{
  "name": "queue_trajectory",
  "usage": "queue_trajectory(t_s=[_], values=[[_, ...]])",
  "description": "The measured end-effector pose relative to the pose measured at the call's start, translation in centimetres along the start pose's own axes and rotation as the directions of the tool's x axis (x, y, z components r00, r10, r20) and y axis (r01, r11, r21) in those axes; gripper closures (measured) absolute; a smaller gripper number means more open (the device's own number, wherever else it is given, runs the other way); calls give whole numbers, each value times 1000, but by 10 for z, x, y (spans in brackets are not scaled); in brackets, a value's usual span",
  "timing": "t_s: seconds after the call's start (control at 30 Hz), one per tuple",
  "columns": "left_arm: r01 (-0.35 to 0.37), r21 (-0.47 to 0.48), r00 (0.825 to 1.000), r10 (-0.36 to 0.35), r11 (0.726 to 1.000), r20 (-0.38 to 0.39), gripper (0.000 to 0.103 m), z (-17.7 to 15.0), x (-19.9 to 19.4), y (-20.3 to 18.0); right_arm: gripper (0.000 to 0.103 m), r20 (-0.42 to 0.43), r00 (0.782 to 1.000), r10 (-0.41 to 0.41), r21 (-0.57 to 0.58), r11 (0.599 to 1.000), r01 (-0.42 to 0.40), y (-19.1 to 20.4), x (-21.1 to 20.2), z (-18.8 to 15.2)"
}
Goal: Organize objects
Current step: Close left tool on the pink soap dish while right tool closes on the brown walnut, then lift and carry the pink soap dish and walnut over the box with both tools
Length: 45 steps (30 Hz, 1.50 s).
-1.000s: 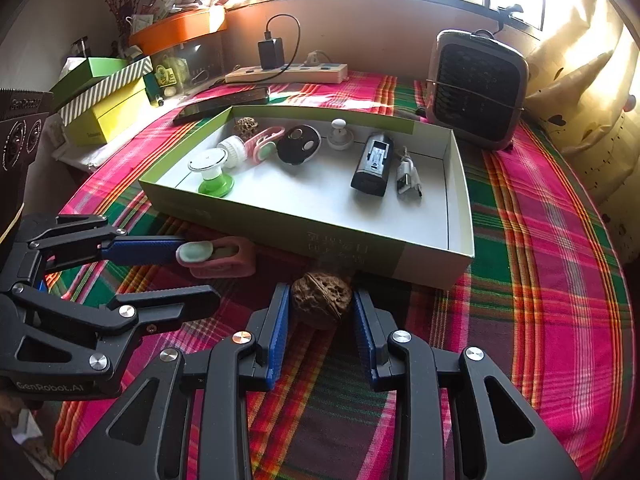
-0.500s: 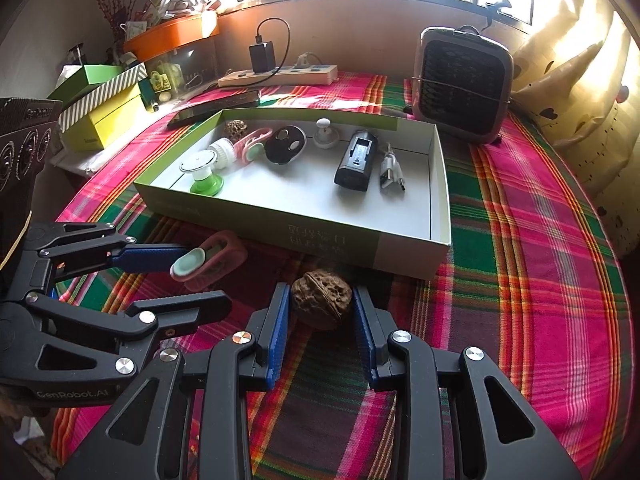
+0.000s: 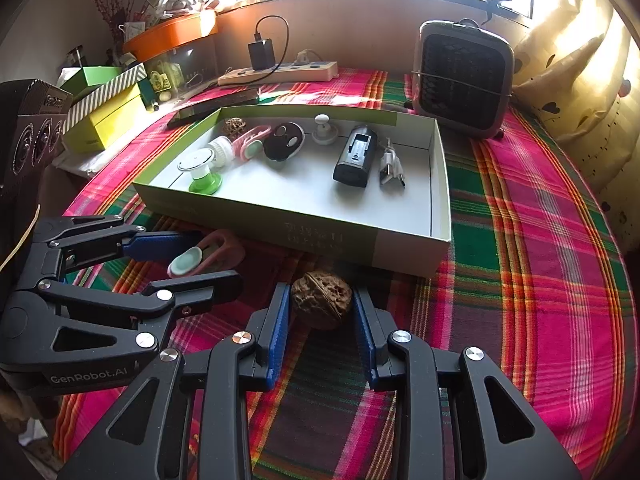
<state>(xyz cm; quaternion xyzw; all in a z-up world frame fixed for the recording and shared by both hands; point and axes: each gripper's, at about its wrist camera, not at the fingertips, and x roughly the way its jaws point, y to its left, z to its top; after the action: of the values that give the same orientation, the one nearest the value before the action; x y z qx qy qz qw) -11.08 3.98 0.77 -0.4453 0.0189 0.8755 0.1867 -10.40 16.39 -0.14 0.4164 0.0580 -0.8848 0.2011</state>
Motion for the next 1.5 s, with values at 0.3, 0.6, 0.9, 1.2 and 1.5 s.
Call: queue_trajectory(t_s=[0.3,0.6,0.9,1.2,1.5], values=[[-35,4,999,35,999,6,70,0,0,1,71,-5,1000,5,-3,1000,-5,-1,2,0],[-51,4,999,51,999,10,78,0,0,2,71,-9,1000,4,-2,1000,-4,-1,2,0],[-53,5,999,53,999,11,87,0,0,3,71,-9,1000,3,-5,1000,-3,-1,1,-1],[-52,1,999,52,999,10,87,-1,0,4,71,-11,1000,2,-2,1000,-2,-1,1,0],[-45,-7,999,45,999,5,87,-1,0,4,71,-3,1000,-3,2,1000,3,-2,-1,-1]])
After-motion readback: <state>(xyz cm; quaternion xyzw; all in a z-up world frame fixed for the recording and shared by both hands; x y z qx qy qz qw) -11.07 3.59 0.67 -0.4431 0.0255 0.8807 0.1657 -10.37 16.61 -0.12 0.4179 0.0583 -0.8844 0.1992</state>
